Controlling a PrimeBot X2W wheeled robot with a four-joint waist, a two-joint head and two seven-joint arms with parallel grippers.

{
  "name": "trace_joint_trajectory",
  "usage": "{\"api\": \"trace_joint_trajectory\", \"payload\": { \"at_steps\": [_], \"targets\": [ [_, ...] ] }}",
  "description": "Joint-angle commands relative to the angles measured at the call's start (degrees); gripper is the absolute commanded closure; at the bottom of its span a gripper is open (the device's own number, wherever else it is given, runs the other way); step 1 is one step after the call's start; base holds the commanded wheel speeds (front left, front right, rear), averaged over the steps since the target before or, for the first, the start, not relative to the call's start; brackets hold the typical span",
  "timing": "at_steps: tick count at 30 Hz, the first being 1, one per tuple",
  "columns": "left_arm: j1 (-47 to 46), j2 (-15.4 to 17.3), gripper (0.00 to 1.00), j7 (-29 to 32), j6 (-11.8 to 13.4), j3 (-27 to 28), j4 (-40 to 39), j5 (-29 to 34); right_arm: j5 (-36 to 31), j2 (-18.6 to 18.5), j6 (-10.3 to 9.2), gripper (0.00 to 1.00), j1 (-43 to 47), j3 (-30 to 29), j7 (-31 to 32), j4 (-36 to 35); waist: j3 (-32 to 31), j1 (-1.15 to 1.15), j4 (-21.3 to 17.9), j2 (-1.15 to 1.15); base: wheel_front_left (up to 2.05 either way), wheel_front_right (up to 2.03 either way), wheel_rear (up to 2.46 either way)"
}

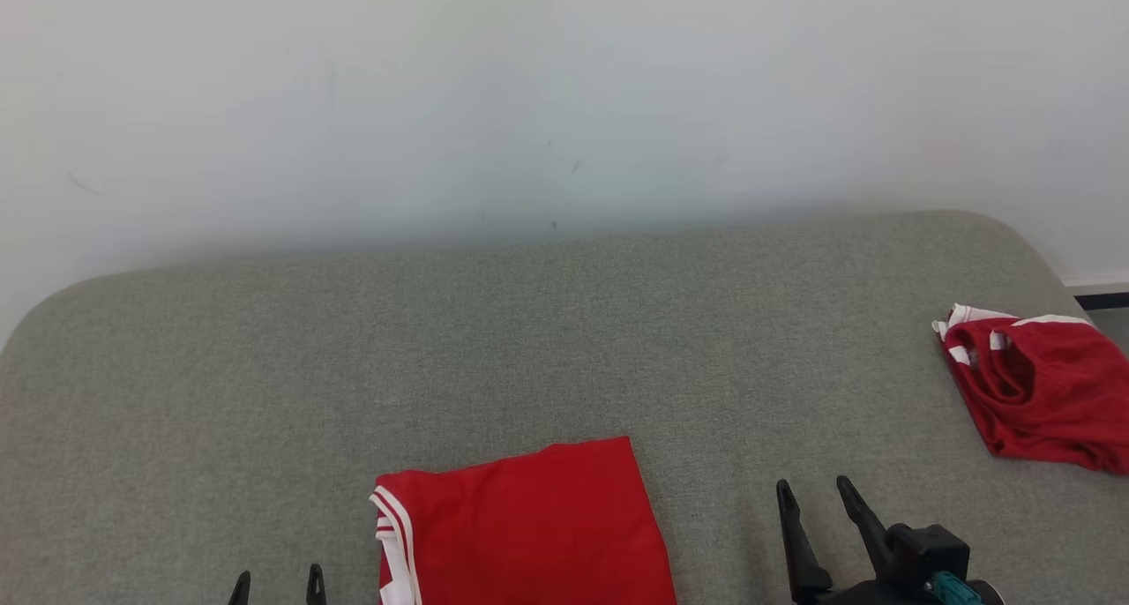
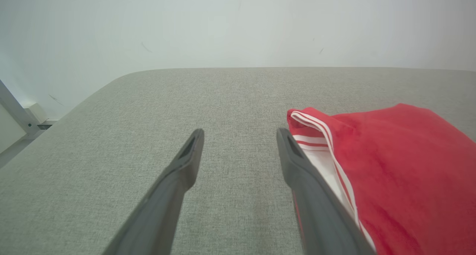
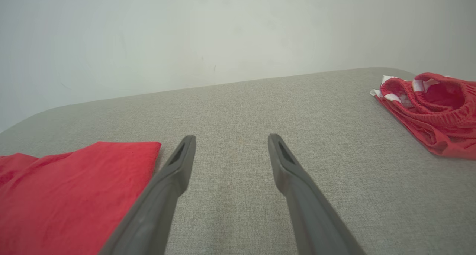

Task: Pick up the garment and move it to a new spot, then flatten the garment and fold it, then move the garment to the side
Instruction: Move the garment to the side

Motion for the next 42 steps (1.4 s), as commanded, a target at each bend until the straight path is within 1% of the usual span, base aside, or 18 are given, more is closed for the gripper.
{"api": "trace_joint_trajectory", "payload": {
  "at_steps": [1,15,20,25,32,34,36,42],
  "targets": [
    [0.82,-0.06,0.0,-0.16,-0.05,0.2,0.06,0.57,0.44,0.18,-0.17,0.0,0.52,0.23,-0.2,0.2,-0.06,0.0,-0.06,0.0,0.0,0.0,0.0],
    [0.25,-0.06,0.0,-0.16,0.24,-0.15,0.25,0.15,0.24,0.18,-0.17,0.0,0.26,0.5,-0.2,-0.05,0.4,0.0,0.42,0.0,0.0,0.0,0.0],
    [-0.22,-0.06,0.0,-0.16,0.18,-0.87,0.11,0.07,0.96,0.19,-0.17,0.0,-0.23,2.55,-0.2,0.31,1.07,0.0,1.63,0.0,0.0,0.0,0.0],
    [-0.17,-0.06,0.0,-0.16,-0.1,-2.17,-0.11,-0.05,2.46,0.17,-0.17,0.0,-0.94,6.24,-0.19,1.87,1.52,0.0,3.95,0.0,0.0,0.0,0.0],
    [0.11,-0.06,0.0,-0.16,-0.64,-2.4,0.45,0.7,5.94,0.15,-0.17,0.0,-3.55,11.16,-0.2,7.97,2.04,0.0,8.04,0.0,0.0,0.0,0.0],
    [0.16,-0.05,0.0,-0.16,-0.87,-2.1,0.52,0.78,6.83,0.16,-0.17,0.0,-4.63,11.67,-0.2,9.56,2.16,0.0,9.01,0.0,0.0,0.0,0.0],
    [0.47,-0.06,0.0,-0.16,-0.95,-1.88,0.53,1.05,7.74,0.15,-0.17,0.0,-5.99,11.66,-0.14,12.67,2.26,0.0,10.18,0.0,0.0,0.0,0.0],
    [0.49,-0.06,0.0,-0.16,-1.36,-1.85,0.51,1.33,8.38,0.16,-0.17,0.0,-9.28,11.59,-0.13,20.91,2.5,0.0,11.07,0.0,0.0,0.0,0.0]
  ]
}}
